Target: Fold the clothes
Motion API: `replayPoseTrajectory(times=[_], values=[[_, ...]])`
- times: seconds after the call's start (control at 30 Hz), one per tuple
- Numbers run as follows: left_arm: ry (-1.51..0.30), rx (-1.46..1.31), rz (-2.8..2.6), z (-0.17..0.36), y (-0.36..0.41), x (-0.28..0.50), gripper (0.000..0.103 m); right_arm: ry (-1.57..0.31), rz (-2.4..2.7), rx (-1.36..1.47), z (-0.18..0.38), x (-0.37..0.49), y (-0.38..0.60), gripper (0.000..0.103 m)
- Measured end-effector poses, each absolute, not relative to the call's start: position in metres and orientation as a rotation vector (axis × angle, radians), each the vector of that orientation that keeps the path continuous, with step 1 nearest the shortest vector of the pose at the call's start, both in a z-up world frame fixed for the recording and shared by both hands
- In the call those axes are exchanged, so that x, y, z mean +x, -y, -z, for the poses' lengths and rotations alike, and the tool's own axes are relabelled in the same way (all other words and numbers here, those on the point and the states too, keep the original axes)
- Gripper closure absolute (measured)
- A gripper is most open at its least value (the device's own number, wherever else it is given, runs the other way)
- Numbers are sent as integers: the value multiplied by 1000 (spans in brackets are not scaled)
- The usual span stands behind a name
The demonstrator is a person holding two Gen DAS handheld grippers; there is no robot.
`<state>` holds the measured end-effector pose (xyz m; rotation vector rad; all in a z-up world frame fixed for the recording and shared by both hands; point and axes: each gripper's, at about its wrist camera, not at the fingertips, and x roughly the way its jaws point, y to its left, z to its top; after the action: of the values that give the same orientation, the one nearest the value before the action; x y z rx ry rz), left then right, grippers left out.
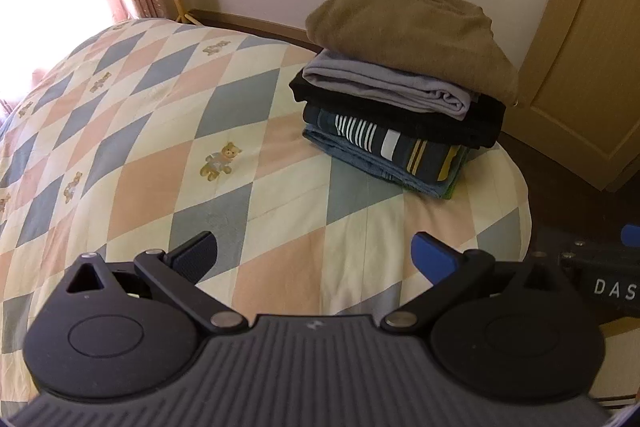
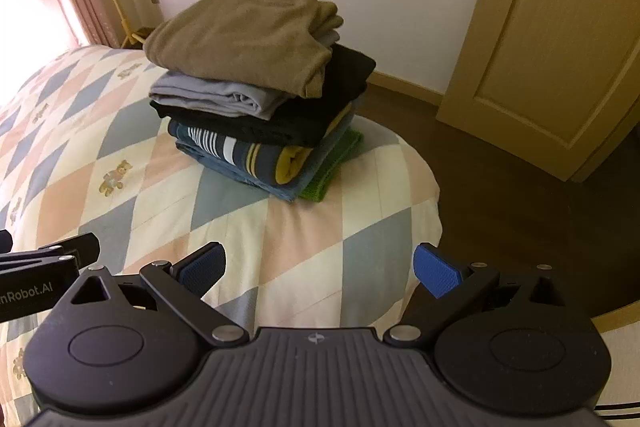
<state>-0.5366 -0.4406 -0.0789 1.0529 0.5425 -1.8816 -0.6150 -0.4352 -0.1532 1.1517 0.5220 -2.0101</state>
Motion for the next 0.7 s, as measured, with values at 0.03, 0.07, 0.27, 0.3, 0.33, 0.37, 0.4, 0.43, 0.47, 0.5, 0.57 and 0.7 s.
replayPoseTrajectory(times=[0.03, 0.07, 0.27, 0.3, 0.33, 0.37, 0.4, 0.43, 0.47, 0.5, 0.57, 0.7], values=[[-545, 1056, 1881, 80, 441, -537, 1, -526, 2010, 1155, 155, -615, 436, 0], [-547, 1058, 1881, 82, 442, -537, 1, -530, 2011, 1158, 157, -615, 436, 0], [-554, 1070, 1881, 89, 447, -538, 1, -530, 2007, 1170, 167, -615, 438, 0], [-555, 1071, 1881, 90, 448, -538, 1, -528, 2008, 1170, 168, -615, 439, 0], [-555, 1074, 1880, 91, 448, -538, 1, -526, 2009, 1172, 170, -616, 439, 0], [-555, 1076, 1879, 92, 449, -538, 1, -524, 2010, 1175, 171, -616, 439, 0], [-555, 1078, 1878, 93, 449, -538, 1, -522, 2011, 1178, 173, -616, 439, 0], [-555, 1079, 1878, 93, 449, -537, 1, -522, 2013, 1180, 173, -616, 439, 0], [-555, 1080, 1877, 93, 450, -538, 1, -522, 2014, 1182, 174, -615, 439, 0], [-554, 1081, 1877, 94, 450, -538, 1, -522, 2014, 1181, 174, -615, 439, 0], [-549, 1078, 1879, 93, 450, -538, 1, -521, 2015, 1178, 173, -614, 438, 0], [-538, 1067, 1887, 90, 449, -537, 1, -517, 2018, 1171, 172, -613, 437, 0]])
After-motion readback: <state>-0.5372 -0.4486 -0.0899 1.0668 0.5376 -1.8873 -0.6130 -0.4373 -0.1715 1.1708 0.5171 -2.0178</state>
